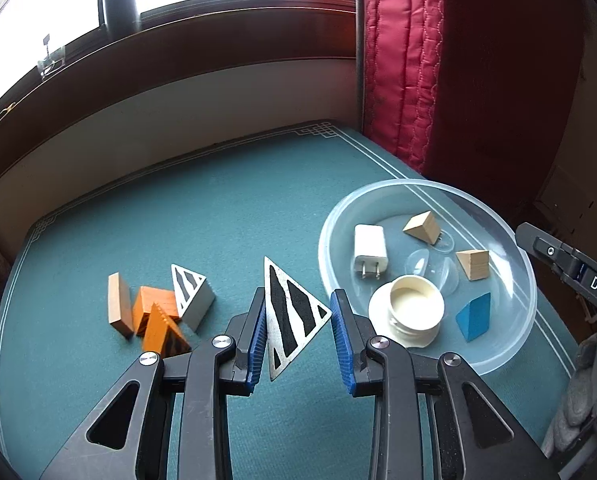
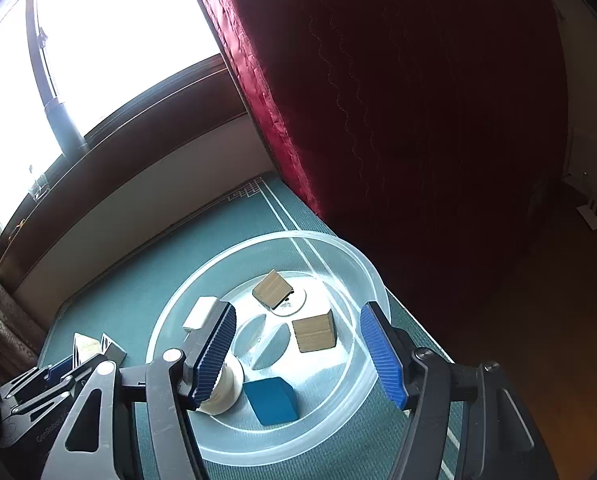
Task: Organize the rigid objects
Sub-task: 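Lower the striped triangle block into the clear bowl and open the left gripper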
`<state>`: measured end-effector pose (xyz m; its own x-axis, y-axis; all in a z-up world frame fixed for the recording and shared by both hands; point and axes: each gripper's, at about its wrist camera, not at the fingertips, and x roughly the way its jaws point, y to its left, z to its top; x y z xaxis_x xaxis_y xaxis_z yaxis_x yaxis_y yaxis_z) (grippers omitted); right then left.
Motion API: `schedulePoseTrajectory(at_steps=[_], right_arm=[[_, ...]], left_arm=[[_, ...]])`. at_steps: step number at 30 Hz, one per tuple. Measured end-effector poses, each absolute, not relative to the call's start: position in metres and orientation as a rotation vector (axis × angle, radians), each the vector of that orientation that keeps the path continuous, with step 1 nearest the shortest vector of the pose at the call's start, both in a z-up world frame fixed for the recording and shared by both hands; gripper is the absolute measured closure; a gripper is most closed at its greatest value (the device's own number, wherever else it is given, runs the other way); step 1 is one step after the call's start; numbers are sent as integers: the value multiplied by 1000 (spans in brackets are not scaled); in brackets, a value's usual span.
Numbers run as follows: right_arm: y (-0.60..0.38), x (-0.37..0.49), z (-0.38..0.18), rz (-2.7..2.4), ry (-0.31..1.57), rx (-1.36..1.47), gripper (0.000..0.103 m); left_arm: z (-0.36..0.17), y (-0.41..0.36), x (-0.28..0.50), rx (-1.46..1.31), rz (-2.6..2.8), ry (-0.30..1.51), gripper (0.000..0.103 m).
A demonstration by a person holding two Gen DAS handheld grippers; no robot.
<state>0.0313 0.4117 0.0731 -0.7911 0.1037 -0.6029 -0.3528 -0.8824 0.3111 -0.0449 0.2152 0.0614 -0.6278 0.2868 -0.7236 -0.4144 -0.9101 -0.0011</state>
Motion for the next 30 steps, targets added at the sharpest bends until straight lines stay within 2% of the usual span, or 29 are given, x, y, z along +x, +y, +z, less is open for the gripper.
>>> schedulePoseTrajectory(at_steps=[21,22,25,30], right_arm=[[418,40,77,2633,660,-820,32],[418,40,78,2630,659,-813,32],[421,40,76,2623,672,-814,32],[418,38,76,2632,659,-819,32]], left_arm=[[53,303,-22,-1012,2295,264,71],[52,303,-22,-1016,2290,256,70],[49,298,-27,-1056,2288,218,43],[53,276,-38,-1065,2355,151,41]])
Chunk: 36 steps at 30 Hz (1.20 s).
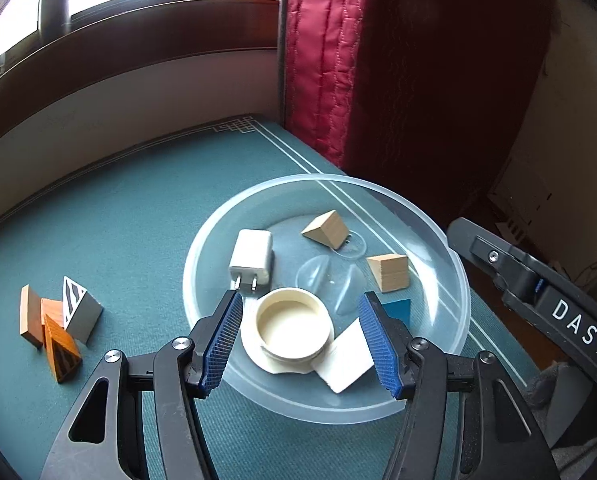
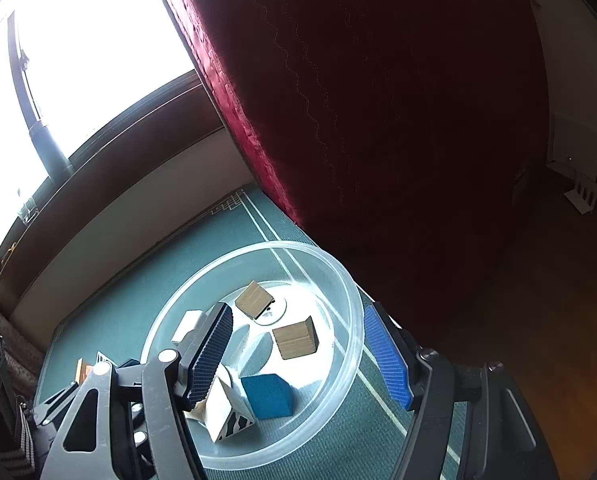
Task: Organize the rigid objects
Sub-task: 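Lower the striped triangle block into the clear bowl and open the left gripper, then move both grippers back toward the remaining blocks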
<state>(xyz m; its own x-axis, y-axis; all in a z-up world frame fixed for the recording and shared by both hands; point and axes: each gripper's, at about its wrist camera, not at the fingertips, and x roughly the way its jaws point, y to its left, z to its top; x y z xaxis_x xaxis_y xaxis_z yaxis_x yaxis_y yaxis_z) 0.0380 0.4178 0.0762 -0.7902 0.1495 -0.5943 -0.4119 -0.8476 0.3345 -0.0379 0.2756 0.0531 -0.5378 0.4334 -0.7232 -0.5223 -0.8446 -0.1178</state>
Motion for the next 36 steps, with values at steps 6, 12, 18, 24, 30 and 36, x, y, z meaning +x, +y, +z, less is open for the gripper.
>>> schedulePoseTrajectory(at_steps=[6,12,18,24,30,36], right_arm=[[416,38,76,2638,652,-818,31],[409,40,79,2694,627,-788,30],[395,40,82,2760,568,-768,26],[387,39,81,2807,538,-782,26],[385,38,79,2821,525,-793,25],[383,40,78,2826,519,-800,25]], left_arm=[[50,255,-45,-1099,2395,118,42],[49,243,-47,-1104,2425,108,41],[53,224,-50,-1095,2469,87,41],[52,197,-60,-1119,2523,39,41],[52,167,-68,-1132,2584,7,41],[45,139,-74,-1157,2630,14,41]])
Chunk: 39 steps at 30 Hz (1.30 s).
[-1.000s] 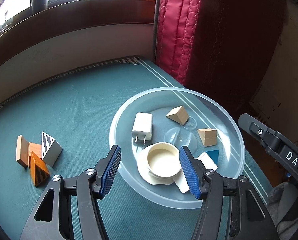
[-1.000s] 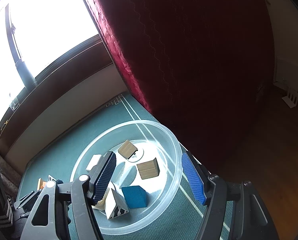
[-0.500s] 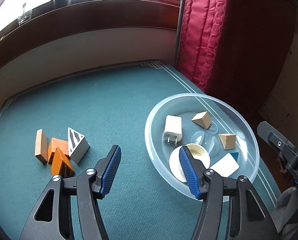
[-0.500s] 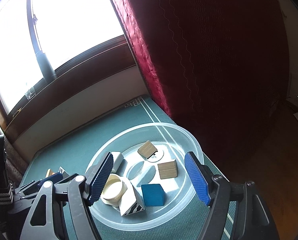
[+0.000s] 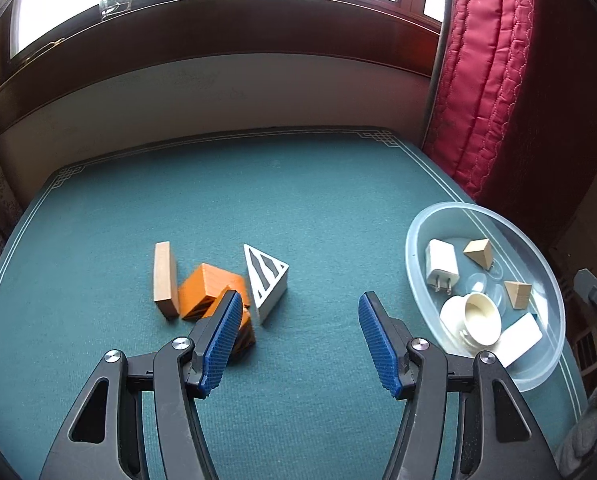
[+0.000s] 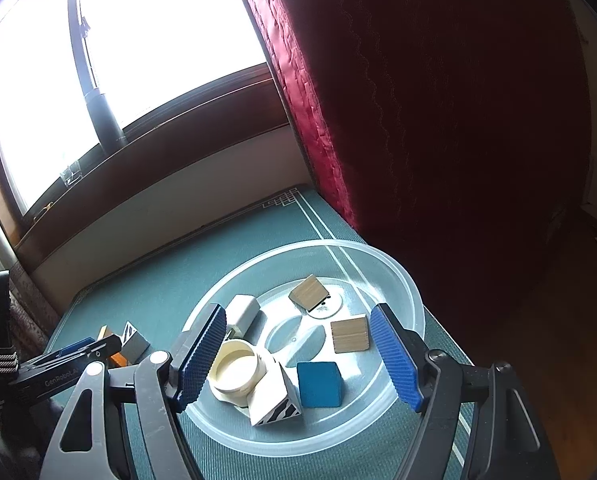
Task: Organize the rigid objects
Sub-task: 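Move both grippers back toward the remaining blocks, then grasp the orange rectangular block with the left gripper and lift it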
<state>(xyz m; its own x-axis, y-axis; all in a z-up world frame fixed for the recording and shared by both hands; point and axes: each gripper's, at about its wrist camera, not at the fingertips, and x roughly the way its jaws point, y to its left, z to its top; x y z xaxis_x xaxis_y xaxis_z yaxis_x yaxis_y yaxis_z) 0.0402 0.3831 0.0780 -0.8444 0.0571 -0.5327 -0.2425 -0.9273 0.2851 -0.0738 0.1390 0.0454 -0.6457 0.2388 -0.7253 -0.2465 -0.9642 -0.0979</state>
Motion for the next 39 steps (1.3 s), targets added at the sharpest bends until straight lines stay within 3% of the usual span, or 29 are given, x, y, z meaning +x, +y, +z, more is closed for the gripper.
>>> schedulePoseTrajectory(at_steps=[19,39], right_arm=[[328,40,72,3084,350,-936,18],[329,41,71,3055,360,-950,18]], left_arm=[[17,101,-87,-1213,2615,78,41],[-2,115,-109,-1214,2526,158,42]])
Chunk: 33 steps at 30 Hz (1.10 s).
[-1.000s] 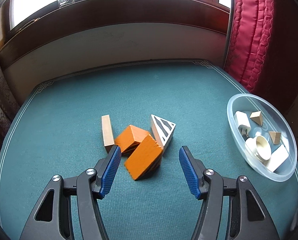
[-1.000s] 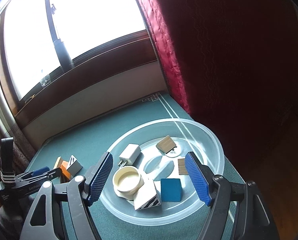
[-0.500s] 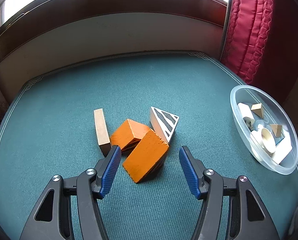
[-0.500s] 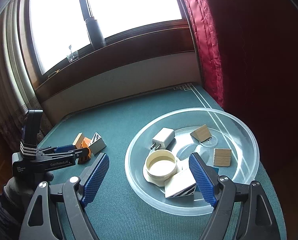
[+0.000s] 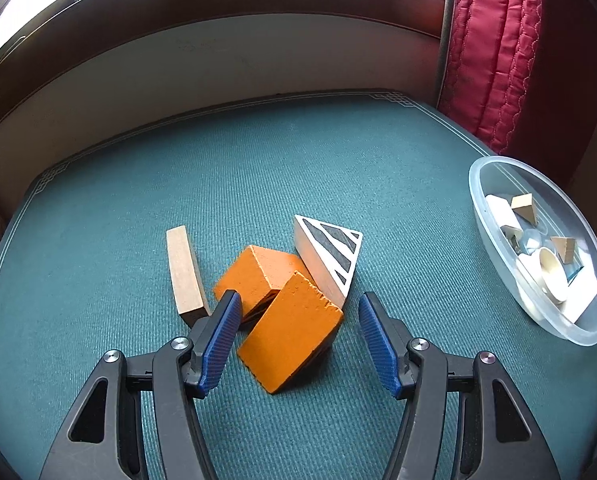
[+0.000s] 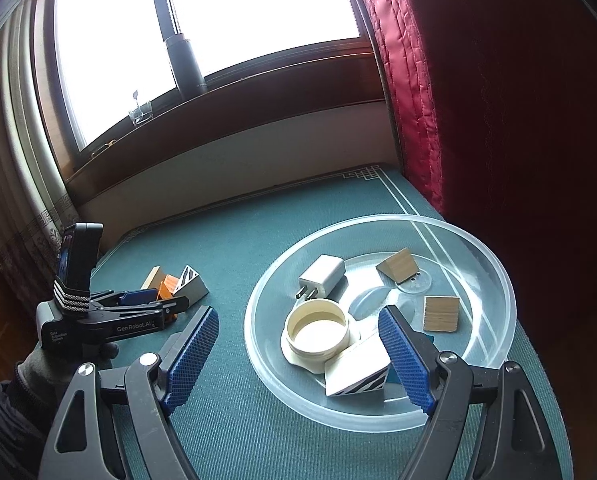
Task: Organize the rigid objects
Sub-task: 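Grasp the orange rectangular block with the left gripper and lift it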
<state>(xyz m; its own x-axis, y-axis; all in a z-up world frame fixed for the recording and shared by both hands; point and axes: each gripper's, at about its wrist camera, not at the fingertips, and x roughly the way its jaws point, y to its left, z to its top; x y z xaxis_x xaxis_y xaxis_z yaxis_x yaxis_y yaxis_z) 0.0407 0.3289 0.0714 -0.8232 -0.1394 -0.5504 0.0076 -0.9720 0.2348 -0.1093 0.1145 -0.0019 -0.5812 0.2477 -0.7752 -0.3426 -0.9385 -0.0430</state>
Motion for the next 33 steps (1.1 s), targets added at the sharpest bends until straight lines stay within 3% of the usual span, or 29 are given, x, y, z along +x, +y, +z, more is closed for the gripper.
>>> schedulePoseTrajectory(at_steps=[16,20,27,33], right_arm=[[330,43,73,-2914,-348,901,18],[330,42,73,-2914,-343,904,18],[330,41,72,-2922,-342,914,18],[331,40,72,-2923,-342,914,18]], left_arm=[[0,128,-91,-1180,2469,252,42],[-4,125,-100,-1244,2491,220,63],[-1,126,-91,-1220,2532,271,64],[4,110,-82,-1243,2576,198,64]])
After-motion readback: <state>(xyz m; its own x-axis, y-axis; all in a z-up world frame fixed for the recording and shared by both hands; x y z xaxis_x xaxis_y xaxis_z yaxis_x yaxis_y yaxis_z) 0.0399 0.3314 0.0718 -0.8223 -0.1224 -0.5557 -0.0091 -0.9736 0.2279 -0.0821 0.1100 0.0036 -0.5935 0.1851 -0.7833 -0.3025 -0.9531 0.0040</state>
